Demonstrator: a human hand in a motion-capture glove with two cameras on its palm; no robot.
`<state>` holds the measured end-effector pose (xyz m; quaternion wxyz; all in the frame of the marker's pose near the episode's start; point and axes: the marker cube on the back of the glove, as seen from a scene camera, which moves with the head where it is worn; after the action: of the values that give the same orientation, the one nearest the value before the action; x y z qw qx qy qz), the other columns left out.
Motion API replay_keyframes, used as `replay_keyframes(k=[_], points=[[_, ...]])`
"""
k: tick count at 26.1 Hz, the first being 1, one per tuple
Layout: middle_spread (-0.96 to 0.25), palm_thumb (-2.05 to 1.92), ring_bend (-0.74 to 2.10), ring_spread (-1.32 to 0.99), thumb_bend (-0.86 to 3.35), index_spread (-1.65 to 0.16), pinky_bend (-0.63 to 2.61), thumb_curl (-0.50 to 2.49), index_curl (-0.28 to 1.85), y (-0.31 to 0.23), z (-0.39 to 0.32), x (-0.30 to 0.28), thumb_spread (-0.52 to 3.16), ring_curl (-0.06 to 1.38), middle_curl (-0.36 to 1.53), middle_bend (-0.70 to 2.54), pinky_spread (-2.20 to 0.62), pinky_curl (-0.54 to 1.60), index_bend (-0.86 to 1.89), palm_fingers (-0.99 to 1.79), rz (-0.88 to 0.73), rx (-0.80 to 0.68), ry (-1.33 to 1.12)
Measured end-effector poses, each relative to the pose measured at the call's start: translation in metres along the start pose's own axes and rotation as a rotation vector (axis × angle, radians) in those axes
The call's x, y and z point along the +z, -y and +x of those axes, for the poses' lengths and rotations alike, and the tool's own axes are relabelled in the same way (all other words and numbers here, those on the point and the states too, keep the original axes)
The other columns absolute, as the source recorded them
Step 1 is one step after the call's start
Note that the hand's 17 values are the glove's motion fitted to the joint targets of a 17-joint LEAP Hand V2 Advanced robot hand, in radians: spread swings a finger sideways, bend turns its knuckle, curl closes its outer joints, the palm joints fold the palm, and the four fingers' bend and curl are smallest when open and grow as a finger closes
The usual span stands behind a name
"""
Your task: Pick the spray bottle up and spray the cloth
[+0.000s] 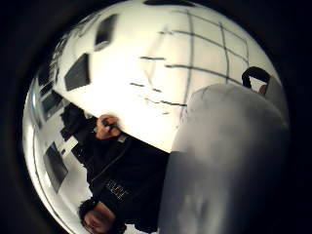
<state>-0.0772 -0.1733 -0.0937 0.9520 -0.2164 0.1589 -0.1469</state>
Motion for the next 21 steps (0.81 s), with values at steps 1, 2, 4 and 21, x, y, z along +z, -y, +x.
replay_keyframes(k=[1,2,4,21], points=[[-0.21,0.95,0.73,-0.23,-0.03,-0.29,0.48,0.79,0.57,-0.001,-0.005,-0.01,0.28,0.48,0.54,0.65,-0.33,0.41,0.24,1.38,0.039,-0.025,0.024],[-0.21,0.95,0.73,-0.23,-0.03,-0.29,0.48,0.79,0.57,-0.002,-0.011,-0.02,0.28,0.48,0.54,0.65,-0.33,0.41,0.24,1.38,0.08,-0.053,0.05],[-0.21,0.95,0.73,-0.23,-0.03,-0.29,0.47,0.8,0.57,-0.003,-0.024,-0.04,0.28,0.48,0.54,0.65,-0.33,0.41,0.24,1.38,0.166,-0.114,0.111],[-0.21,0.96,0.74,-0.23,-0.03,-0.29,0.47,0.8,0.58,0.097,-0.153,-0.109,0.29,0.48,0.54,0.65,-0.32,0.4,0.23,1.38,0.751,-0.51,0.797]])
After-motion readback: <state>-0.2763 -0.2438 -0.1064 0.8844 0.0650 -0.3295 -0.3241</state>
